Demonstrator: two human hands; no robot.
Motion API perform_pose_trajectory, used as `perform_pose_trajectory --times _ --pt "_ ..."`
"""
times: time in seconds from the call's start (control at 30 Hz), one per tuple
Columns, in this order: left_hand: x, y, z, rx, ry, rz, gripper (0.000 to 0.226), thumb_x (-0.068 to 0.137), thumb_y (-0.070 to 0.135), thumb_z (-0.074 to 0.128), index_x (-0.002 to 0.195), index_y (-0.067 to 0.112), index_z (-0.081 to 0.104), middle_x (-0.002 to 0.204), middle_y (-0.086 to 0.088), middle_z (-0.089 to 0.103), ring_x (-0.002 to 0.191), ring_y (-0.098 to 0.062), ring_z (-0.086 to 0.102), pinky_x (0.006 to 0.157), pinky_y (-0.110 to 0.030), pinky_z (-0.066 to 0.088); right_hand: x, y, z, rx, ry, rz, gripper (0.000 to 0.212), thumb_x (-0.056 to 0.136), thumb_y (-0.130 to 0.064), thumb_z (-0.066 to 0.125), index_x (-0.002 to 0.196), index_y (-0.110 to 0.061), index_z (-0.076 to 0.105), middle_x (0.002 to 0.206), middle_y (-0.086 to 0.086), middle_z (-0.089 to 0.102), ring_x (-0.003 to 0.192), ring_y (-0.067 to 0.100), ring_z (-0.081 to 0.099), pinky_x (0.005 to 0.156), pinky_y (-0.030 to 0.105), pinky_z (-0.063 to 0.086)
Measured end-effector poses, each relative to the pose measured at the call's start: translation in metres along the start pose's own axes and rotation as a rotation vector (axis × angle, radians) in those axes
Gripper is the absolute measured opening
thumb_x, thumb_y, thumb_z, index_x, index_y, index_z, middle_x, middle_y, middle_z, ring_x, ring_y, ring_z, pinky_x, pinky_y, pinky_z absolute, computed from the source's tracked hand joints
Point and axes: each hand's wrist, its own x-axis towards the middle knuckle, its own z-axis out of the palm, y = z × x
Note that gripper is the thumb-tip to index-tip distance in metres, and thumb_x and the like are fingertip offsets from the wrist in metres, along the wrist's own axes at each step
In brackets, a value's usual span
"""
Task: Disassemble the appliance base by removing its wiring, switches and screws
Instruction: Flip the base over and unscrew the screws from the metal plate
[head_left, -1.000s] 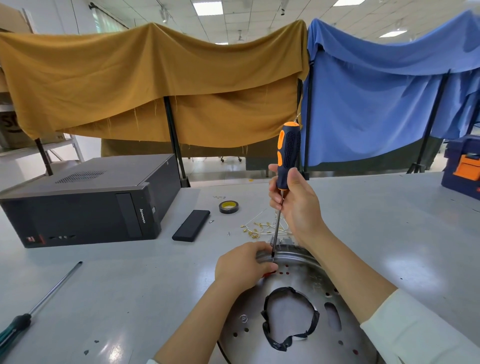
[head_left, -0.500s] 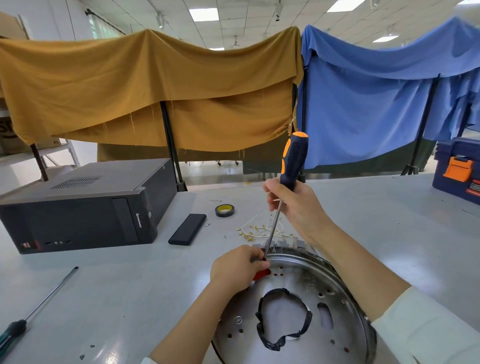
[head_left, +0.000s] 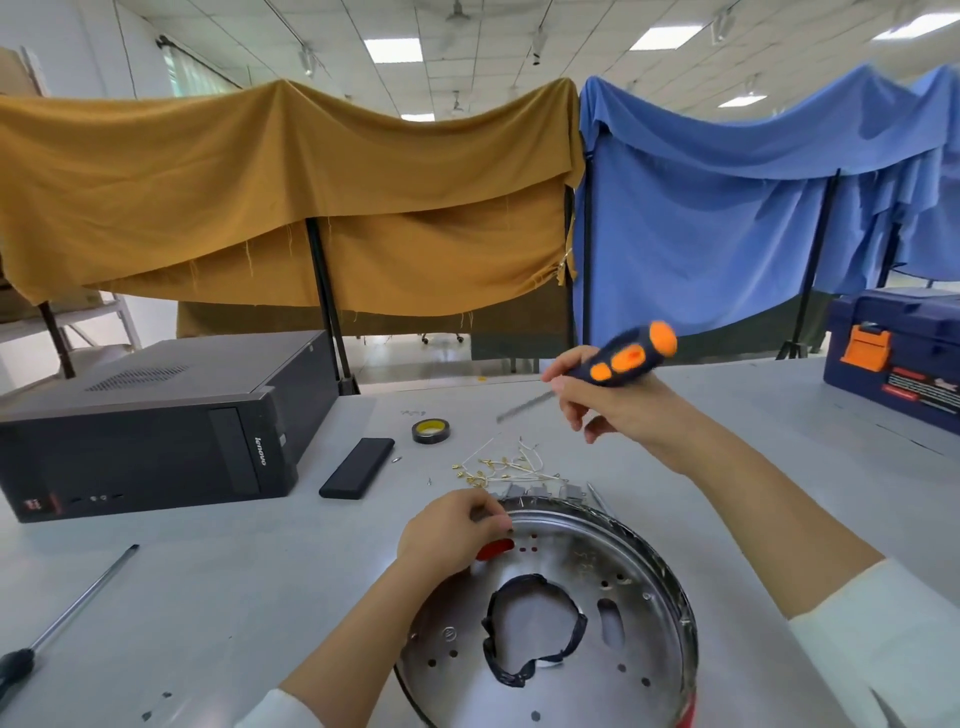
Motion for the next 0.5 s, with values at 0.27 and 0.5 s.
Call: perform_pose_trajectory --times 0.27,0.5 --pt "0.001 -0.001 -0.006 -0.491 0.231 -0.022 0.012 0.084 0.023 0.068 0.075 0.030 0.070 0.075 0.017 0.068 0.073 0.001 0.061 0.067 -0.009 0.043 0.003 0.073 0.056 -0.291 -0.104 0.041 0.028 0.077 -0.010 0.061 0.077 -0.037 0.052 0.079 0.000 0.054 0.077 0.024 0.053 0.073 0.034 0.047" --pt "0.007 -0.009 -0.013 -0.857 0.232 -0.182 0.014 0.089 0.019 0.063 0.100 0.016 0.070 0.085 0.007 0.071 0.076 -0.004 0.064 0.071 -0.015 0.050 0.002 0.110 0.062 -0.754 -0.236 0.184 0.032 0.078 -0.022 0.056 0.087 -0.043 0.034 0.085 -0.007 0.060 0.078 0.019 0.057 0.071 0.037 0.046"
